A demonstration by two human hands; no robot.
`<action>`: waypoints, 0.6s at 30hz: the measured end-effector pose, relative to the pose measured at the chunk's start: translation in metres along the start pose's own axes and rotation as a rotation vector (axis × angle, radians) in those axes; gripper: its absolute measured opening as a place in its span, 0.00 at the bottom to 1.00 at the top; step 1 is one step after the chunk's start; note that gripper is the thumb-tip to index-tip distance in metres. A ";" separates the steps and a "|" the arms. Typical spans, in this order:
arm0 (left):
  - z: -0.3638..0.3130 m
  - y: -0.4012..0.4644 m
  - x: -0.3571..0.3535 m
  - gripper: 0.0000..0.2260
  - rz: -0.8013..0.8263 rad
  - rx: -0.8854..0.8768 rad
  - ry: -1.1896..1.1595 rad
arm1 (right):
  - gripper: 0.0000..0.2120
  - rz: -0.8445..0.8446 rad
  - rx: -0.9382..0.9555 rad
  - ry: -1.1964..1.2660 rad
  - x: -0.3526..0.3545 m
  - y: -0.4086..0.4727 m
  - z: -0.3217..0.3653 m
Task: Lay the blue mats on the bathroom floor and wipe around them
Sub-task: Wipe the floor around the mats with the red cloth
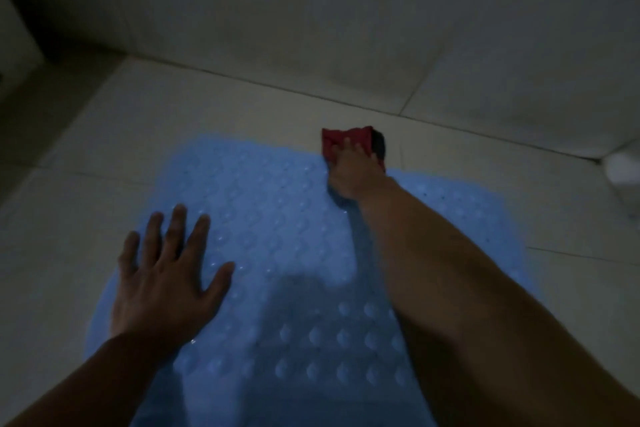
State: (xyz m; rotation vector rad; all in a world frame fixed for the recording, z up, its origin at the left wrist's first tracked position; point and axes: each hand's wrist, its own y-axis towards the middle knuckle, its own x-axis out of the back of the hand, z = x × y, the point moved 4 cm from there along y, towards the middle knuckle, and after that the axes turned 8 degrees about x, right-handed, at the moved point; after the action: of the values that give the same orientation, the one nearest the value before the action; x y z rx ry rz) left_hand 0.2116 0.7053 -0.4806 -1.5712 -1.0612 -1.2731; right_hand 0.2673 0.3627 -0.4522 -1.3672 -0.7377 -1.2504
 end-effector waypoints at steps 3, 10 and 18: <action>-0.004 0.003 -0.001 0.38 0.024 0.053 -0.004 | 0.29 0.031 -0.003 0.040 0.001 -0.001 0.002; -0.166 -0.007 -0.010 0.31 -0.087 -0.325 -0.104 | 0.30 -0.007 0.025 0.079 0.000 0.003 -0.005; -0.201 -0.021 -0.041 0.36 -0.023 -0.385 0.020 | 0.18 -0.271 0.053 0.200 0.019 -0.019 -0.026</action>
State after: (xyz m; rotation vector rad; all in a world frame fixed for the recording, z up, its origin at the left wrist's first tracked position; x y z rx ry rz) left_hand 0.1293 0.5162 -0.4905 -1.8271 -0.8564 -1.5748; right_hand 0.2471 0.3377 -0.4323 -1.1052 -0.8278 -1.5446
